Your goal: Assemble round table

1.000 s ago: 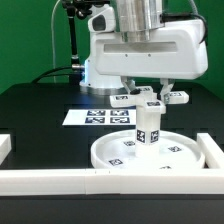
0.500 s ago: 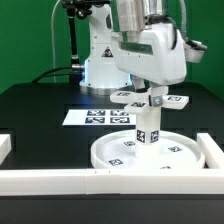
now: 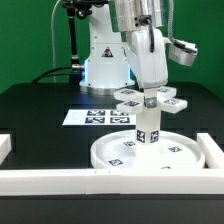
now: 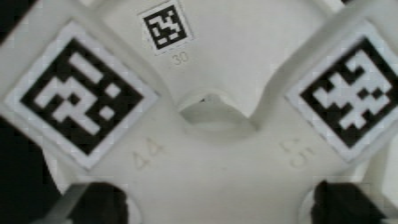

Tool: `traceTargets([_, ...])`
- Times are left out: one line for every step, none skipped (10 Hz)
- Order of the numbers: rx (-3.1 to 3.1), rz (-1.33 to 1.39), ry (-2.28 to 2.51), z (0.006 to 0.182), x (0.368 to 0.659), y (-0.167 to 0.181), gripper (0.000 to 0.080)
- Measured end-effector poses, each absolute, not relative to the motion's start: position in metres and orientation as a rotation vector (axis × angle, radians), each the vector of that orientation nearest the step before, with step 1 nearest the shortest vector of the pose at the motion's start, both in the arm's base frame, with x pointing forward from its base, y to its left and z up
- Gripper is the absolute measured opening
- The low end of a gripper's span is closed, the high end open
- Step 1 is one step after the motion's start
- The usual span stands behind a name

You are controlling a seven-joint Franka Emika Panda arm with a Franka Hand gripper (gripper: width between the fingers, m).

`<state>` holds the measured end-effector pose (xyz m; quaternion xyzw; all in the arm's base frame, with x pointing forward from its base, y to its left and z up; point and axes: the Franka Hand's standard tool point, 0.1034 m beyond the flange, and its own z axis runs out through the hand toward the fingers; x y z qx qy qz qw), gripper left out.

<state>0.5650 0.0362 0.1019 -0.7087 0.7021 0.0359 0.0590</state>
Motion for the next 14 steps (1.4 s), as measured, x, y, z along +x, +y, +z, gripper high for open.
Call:
traceTargets([-2.156,0.109,2.117,0.102,0.565,0.036,0.0610])
traceTargets([-2.225,0.115,2.034,0.109,0.565,0.037,0.0639])
traceTargets([-2.243,0.123,2.002,0.118,0.565,0.039,0.0639])
traceTargets([-2.247,0.130,1.981,0.129,0.566,0.041,0.0647])
traceTargets([-2.262,0.124,1.950,0.135,0.568,0.042,0.0649])
traceTargets([-2.280,0.123,1.935,0.131,0.567,0.041,0.0649])
traceTargets([-2.282,0.124,1.934,0.131,0.567,0.042,0.0649])
traceTargets([-2.286,0.124,1.930,0.131,0.567,0.042,0.0649])
traceTargets([-2.380,0.112,1.816,0.130,0.567,0.041,0.0649])
traceTargets([-2.551,0.092,1.599,0.130,0.565,0.041,0.0649])
traceTargets([-2.733,0.070,1.330,0.132,0.566,0.041,0.0649])
traceTargets([-2.834,0.061,1.112,0.131,0.565,0.043,0.0649])
traceTargets([-2.892,0.075,0.947,0.130,0.562,0.044,0.0649])
traceTargets([-2.924,0.066,0.831,0.131,0.562,0.046,0.0649])
